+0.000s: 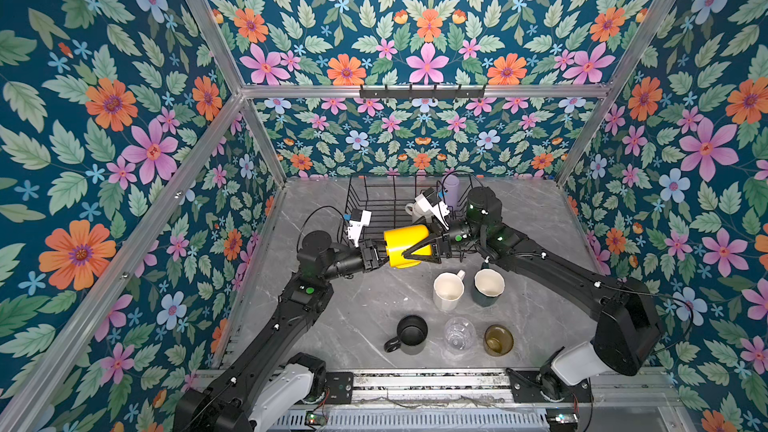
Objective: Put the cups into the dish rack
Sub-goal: 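Grasp the yellow mug base with the right gripper and open the left gripper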
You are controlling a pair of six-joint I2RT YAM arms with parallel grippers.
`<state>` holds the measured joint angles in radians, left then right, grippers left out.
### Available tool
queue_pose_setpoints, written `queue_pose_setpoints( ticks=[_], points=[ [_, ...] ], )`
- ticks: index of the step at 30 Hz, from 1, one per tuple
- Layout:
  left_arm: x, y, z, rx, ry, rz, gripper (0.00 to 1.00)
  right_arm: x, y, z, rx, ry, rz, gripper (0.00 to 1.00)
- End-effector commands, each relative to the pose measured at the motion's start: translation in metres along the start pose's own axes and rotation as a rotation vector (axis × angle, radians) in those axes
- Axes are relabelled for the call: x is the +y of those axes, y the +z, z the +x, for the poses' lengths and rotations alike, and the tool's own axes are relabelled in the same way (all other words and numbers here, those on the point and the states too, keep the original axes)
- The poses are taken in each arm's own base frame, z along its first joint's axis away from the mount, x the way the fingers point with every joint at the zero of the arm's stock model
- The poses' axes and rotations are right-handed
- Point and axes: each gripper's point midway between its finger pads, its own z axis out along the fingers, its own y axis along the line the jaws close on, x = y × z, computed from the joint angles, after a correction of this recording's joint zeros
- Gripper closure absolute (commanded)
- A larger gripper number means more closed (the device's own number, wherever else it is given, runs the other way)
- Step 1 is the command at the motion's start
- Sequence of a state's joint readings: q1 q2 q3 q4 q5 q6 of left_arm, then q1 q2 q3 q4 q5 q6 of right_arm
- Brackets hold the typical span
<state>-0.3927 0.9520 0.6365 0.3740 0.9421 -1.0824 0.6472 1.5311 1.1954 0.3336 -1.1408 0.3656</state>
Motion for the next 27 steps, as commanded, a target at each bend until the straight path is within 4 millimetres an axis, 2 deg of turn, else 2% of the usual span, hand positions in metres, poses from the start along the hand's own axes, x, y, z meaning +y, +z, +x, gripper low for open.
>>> queue_pose_setpoints(
  ticks=[1, 4, 6, 12, 19, 23, 27],
  points=[
    [-0.006, 0.000, -0.010, -0.044, 0.047, 0.009, 1.00, -0.012, 0.000, -0.008, -0.024, 0.039, 0.073, 1.00],
    [-0.005, 0.000, -0.009, -0.040, 0.044, 0.000, 1.00, -0.013, -0.001, -0.012, -0.025, 0.061, 0.088, 1.00],
    [-0.004, 0.000, -0.009, -0.040, 0.042, -0.004, 0.95, -0.013, -0.003, -0.015, -0.033, 0.063, 0.093, 1.00],
    [-0.005, -0.001, -0.010, -0.042, 0.048, -0.014, 0.63, -0.017, -0.018, -0.028, -0.069, 0.081, 0.133, 1.00],
    [0.000, -0.005, -0.011, -0.060, 0.073, -0.075, 0.36, -0.015, -0.039, -0.041, -0.101, 0.091, 0.180, 1.00],
    [0.007, -0.012, -0.014, -0.084, 0.098, -0.153, 0.26, -0.026, -0.063, -0.038, -0.101, 0.137, 0.313, 1.00],
    [0.018, -0.023, -0.021, -0.138, 0.128, -0.271, 0.19, -0.043, -0.100, -0.025, -0.049, 0.196, 0.552, 1.00]
  ],
)
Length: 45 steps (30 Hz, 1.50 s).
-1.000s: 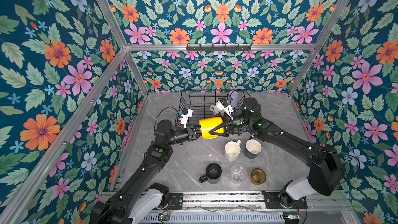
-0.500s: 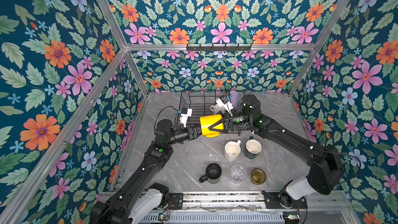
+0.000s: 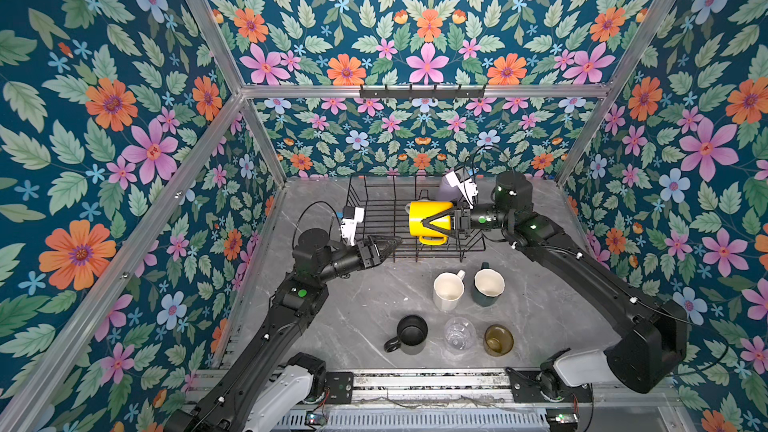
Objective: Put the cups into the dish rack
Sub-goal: 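Grasp the yellow mug base with the right gripper and open the left gripper, then carry the yellow mug into the rack with the right gripper while the left arm withdraws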
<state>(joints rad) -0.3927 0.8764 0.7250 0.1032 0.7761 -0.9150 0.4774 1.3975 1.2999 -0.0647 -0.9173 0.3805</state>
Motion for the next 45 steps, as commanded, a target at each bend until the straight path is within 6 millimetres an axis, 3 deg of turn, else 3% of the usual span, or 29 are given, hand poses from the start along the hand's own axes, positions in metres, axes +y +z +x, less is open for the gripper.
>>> queue_pose_setpoints(
  ticks=[1, 9, 17, 24, 30, 45],
  points=[
    [0.022, -0.008, -0.006, -0.048, 0.048, -0.152, 0.18, -0.029, -0.022, 0.011, 0.052, 0.016, 0.230, 1.00],
    [0.058, -0.046, -0.023, -0.157, 0.140, -0.496, 0.13, -0.079, -0.071, 0.022, 0.154, 0.029, 0.642, 1.00],
    [0.052, -0.094, -0.033, -0.278, 0.220, -0.651, 0.04, -0.124, -0.091, 0.021, 0.227, 0.034, 0.894, 1.00],
    [0.048, -0.131, -0.030, -0.376, 0.238, -0.725, 0.01, -0.155, -0.093, 0.019, 0.290, 0.023, 1.002, 1.00],
    [0.044, -0.155, -0.026, -0.443, 0.237, -0.755, 0.00, -0.179, -0.082, 0.024, 0.356, 0.032, 1.018, 1.00],
    [0.041, -0.169, -0.023, -0.479, 0.235, -0.772, 0.00, -0.222, -0.065, 0.039, 0.493, 0.039, 1.063, 1.00]
  ],
)
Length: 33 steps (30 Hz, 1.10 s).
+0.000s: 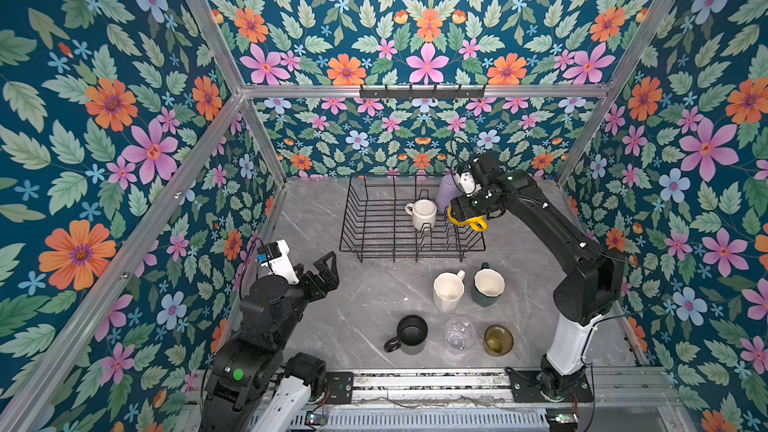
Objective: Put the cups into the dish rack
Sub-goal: 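Carry the yellow mug into the rack with the right gripper while the left arm withdraws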
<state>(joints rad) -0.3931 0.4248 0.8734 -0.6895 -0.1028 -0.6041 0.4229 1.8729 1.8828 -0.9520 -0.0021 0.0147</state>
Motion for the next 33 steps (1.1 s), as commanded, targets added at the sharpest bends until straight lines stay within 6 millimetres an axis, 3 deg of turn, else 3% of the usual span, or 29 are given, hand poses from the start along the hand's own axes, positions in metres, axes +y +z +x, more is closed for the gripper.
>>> queue_pose_setpoints(
  ticks=[1, 33],
  points=[
    [0.000, -0.001, -0.003, -0.010, -0.005, -0.005, 0.00, -0.003, 0.006, -0.003, 0.009, -0.028, 0.035, 1.00],
    [-0.001, 0.004, -0.001, 0.011, 0.006, -0.010, 0.00, -0.005, 0.082, -0.002, 0.166, -0.109, 0.105, 1.00]
  ],
)
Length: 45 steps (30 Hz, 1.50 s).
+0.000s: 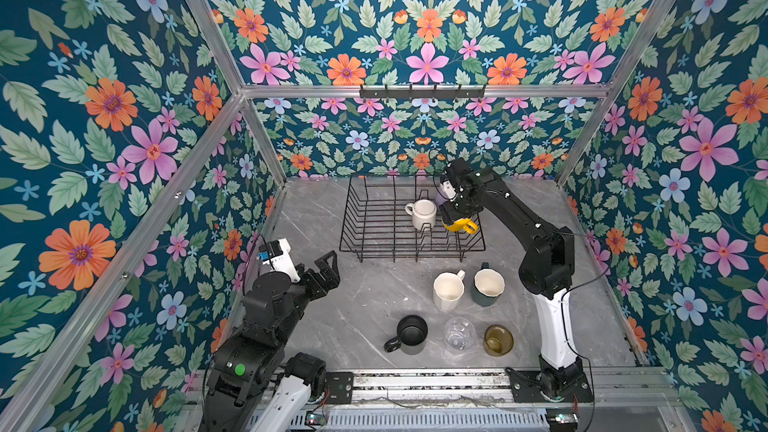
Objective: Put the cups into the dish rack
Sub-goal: 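Carry the yellow mug into the rack with the right gripper while the left arm withdraws, then lower the yellow mug upside down beside the white mug in the rack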
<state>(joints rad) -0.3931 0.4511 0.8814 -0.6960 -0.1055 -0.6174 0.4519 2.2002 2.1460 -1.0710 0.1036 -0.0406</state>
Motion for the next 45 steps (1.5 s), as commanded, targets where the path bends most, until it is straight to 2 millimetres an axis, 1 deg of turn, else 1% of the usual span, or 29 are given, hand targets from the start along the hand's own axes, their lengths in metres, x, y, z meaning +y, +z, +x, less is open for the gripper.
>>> queue_pose_setpoints(
  ticks=[1, 11, 19, 22, 26, 29, 30, 32, 35, 38, 45],
  points=[
    [-0.002, 0.000, -0.003, -0.010, 0.015, 0.006, 0.00, -0.001, 0.002, -0.005, -0.007, -0.017, 0.011, 1.00],
    [-0.002, 0.003, -0.001, 0.000, 0.020, 0.003, 0.00, 0.003, 0.024, -0.001, 0.033, -0.023, 0.001, 1.00],
    [-0.002, 0.006, -0.001, 0.005, 0.027, 0.000, 0.00, 0.006, 0.037, 0.002, 0.061, -0.031, -0.007, 1.00],
    [-0.002, 0.007, 0.000, 0.010, 0.029, 0.000, 0.00, 0.007, 0.041, 0.003, 0.073, -0.031, -0.008, 0.91],
    [-0.002, 0.007, 0.001, 0.010, 0.028, -0.004, 0.00, 0.009, 0.046, 0.006, 0.085, -0.030, -0.015, 0.75],
    [-0.001, 0.007, 0.001, 0.011, 0.030, -0.005, 0.00, 0.011, 0.048, 0.008, 0.092, -0.029, -0.030, 0.60],
    [-0.001, 0.007, 0.001, 0.011, 0.030, -0.005, 0.00, 0.012, 0.048, 0.008, 0.091, -0.029, -0.031, 0.54],
    [-0.001, 0.008, 0.001, 0.011, 0.031, -0.006, 0.00, 0.012, 0.049, 0.007, 0.090, -0.027, -0.033, 0.45],
    [-0.001, 0.008, 0.001, 0.013, 0.034, -0.008, 0.00, 0.013, 0.050, 0.007, 0.091, -0.025, -0.039, 0.35],
    [-0.001, 0.009, 0.001, 0.014, 0.036, -0.010, 0.00, 0.013, 0.051, 0.008, 0.092, -0.025, -0.039, 0.29],
    [0.000, 0.011, 0.002, 0.017, 0.037, -0.012, 0.00, 0.014, 0.050, 0.009, 0.097, -0.027, -0.045, 0.24]
  ],
)
